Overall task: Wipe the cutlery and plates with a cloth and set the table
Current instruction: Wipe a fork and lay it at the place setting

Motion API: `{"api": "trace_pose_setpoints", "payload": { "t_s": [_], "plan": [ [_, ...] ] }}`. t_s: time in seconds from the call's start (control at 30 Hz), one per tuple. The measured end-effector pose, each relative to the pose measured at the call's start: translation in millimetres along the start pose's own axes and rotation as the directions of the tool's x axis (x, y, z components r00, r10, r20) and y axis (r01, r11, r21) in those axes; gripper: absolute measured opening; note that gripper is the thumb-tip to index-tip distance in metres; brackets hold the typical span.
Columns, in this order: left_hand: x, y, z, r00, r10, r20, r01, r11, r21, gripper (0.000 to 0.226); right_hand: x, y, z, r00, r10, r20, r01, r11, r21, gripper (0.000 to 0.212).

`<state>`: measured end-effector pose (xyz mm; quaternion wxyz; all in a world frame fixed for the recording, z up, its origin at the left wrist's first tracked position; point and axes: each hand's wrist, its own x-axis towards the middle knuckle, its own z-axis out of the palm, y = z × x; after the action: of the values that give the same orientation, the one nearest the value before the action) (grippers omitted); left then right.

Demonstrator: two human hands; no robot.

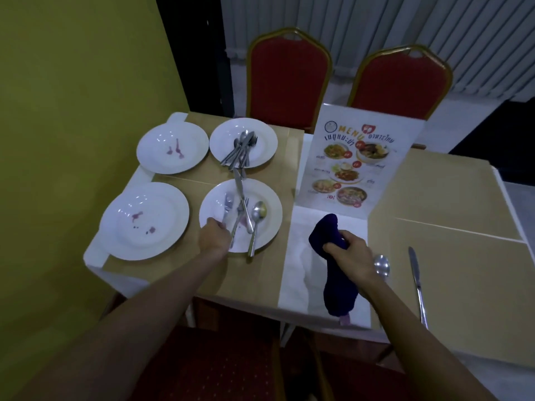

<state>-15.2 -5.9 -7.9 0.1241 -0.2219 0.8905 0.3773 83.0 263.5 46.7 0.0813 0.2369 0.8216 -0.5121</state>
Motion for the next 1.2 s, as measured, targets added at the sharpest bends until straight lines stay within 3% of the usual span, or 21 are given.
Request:
{"api": "trace_pose_setpoints", "payload": {
  "t_s": [0.07, 0.13, 0.2, 0.27, 0.3, 0.37, 0.5, 0.53, 0.6, 0.7, 0.77, 0.8, 0.83, 0.87, 0.9, 0.93, 0.97, 1.0, 1.07, 1.1, 1.2],
  "plan": [
    [-29.3, 12.2, 0.7, 0.978, 0.013, 0.206, 0.029, 0.980, -0.199, 0.019, -1.7, -11.1, 13.2, 0.987, -0.139, -0.081, 0.129, 0.985, -0.115, 0.015],
    [-58.8, 26.3, 4.6, 0.938, 0.090, 0.334, 0.008, 0.960, -0.281, 0.028, -5.9, -22.2, 25.6, 0.915, -0.390, -0.104, 0.353, 0.899, -0.259, 0.032],
    [-92.0, 41.7, 6.6, 0.907, 0.198, 0.372, -0.083, 0.949, -0.303, 0.029, -6.3, -27.2, 31.6, 0.770, -0.637, 0.038, 0.562, 0.649, -0.513, 0.064],
    [-126.5, 55.0, 4.6, 0.890, 0.264, 0.373, -0.110, 0.916, -0.386, 0.029, -6.1, -32.4, 25.7, 0.635, -0.753, 0.172, 0.607, 0.348, -0.715, 0.084],
    [-138.9, 59.2, 3.4, 0.886, 0.277, 0.372, -0.100, 0.898, -0.429, 0.028, -5.7, -36.3, 21.8, 0.626, -0.762, 0.166, 0.585, 0.317, -0.747, 0.088],
    [-153.8, 64.3, -0.1, 0.879, 0.310, 0.362, -0.121, 0.879, -0.461, 0.028, -9.8, -39.0, 16.2, 0.627, -0.771, 0.107, 0.565, 0.356, -0.744, 0.087],
    [-167.7, 74.7, -5.4, 0.869, 0.341, 0.359, -0.118, 0.847, -0.519, 0.028, -26.6, -36.3, -0.1, 0.557, -0.810, 0.187, 0.602, 0.238, -0.762, 0.082],
    [-172.6, 75.1, -5.6, 0.855, 0.357, 0.376, -0.115, 0.837, -0.534, 0.028, -24.2, -38.5, -8.1, 0.582, -0.797, 0.159, 0.581, 0.271, -0.768, 0.079],
    [-181.5, 75.2, -5.3, 0.835, 0.388, 0.390, -0.145, 0.839, -0.524, 0.030, -14.2, -45.3, -28.6, 0.670, -0.741, 0.043, 0.531, 0.438, -0.725, 0.071],
    [-182.7, 79.2, -10.6, 0.823, 0.397, 0.407, -0.161, 0.849, -0.504, 0.033, -2.5, -51.0, -62.2, 0.860, -0.506, -0.058, 0.449, 0.808, -0.382, 0.060],
    [-179.6, 86.6, -15.7, 0.836, 0.349, 0.423, -0.093, 0.851, -0.517, 0.031, -8.3, -50.1, -72.7, 0.902, -0.362, -0.235, 0.354, 0.932, -0.077, 0.049],
    [-179.1, 91.0, -17.0, 0.843, 0.324, 0.430, -0.061, 0.851, -0.522, 0.028, -19.6, -52.9, -72.7, 0.894, -0.328, -0.306, 0.350, 0.936, 0.019, 0.047],
    [-179.6, 95.3, -16.7, 0.846, 0.309, 0.434, -0.046, 0.854, -0.517, 0.024, -33.7, -55.8, -70.0, 0.859, -0.368, -0.356, 0.397, 0.918, 0.009, 0.047],
    [-182.6, 100.5, -15.7, 0.847, 0.309, 0.432, -0.053, 0.858, -0.510, 0.021, -46.3, -56.5, -66.2, 0.788, -0.500, -0.359, 0.493, 0.862, -0.119, 0.050],
    [-186.3, 104.7, -13.5, 0.849, 0.321, 0.419, -0.074, 0.858, -0.509, 0.019, -54.9, -54.0, -62.0, 0.680, -0.677, -0.280, 0.596, 0.733, -0.328, 0.057],
    [-192.1, 108.3, -11.8, 0.855, 0.331, 0.400, -0.088, 0.852, -0.517, 0.016, -58.8, -47.2, -58.4, 0.558, -0.821, -0.120, 0.645, 0.520, -0.560, 0.067],
    [-198.3, 111.1, -10.0, 0.863, 0.336, 0.377, -0.098, 0.844, -0.527, 0.013, -54.7, -37.8, -58.5, 0.466, -0.884, 0.041, 0.635, 0.302, -0.711, 0.077],
    [-203.7, 112.5, -8.4, 0.869, 0.348, 0.352, -0.124, 0.842, -0.525, 0.014, -46.5, -30.8, -60.2, 0.452, -0.887, 0.098, 0.593, 0.217, -0.775, 0.085],
    [-211.0, 110.5, -5.2, 0.861, 0.400, 0.315, -0.207, 0.840, -0.501, 0.023, -40.8, -26.7, -62.9, 0.489, -0.871, -0.036, 0.535, 0.332, -0.777, 0.093],
    [-212.1, 110.1, -3.8, 0.860, 0.412, 0.303, -0.214, 0.828, -0.518, 0.026, -40.8, -24.9, -61.2, 0.475, -0.877, -0.071, 0.526, 0.347, -0.776, 0.092],
    [-215.2, 109.9, -3.5, 0.862, 0.405, 0.304, -0.173, 0.800, -0.575, 0.027, -51.3, -20.7, -65.1, 0.421, -0.904, 0.074, 0.535, 0.182, -0.825, 0.091]
  ]
}}
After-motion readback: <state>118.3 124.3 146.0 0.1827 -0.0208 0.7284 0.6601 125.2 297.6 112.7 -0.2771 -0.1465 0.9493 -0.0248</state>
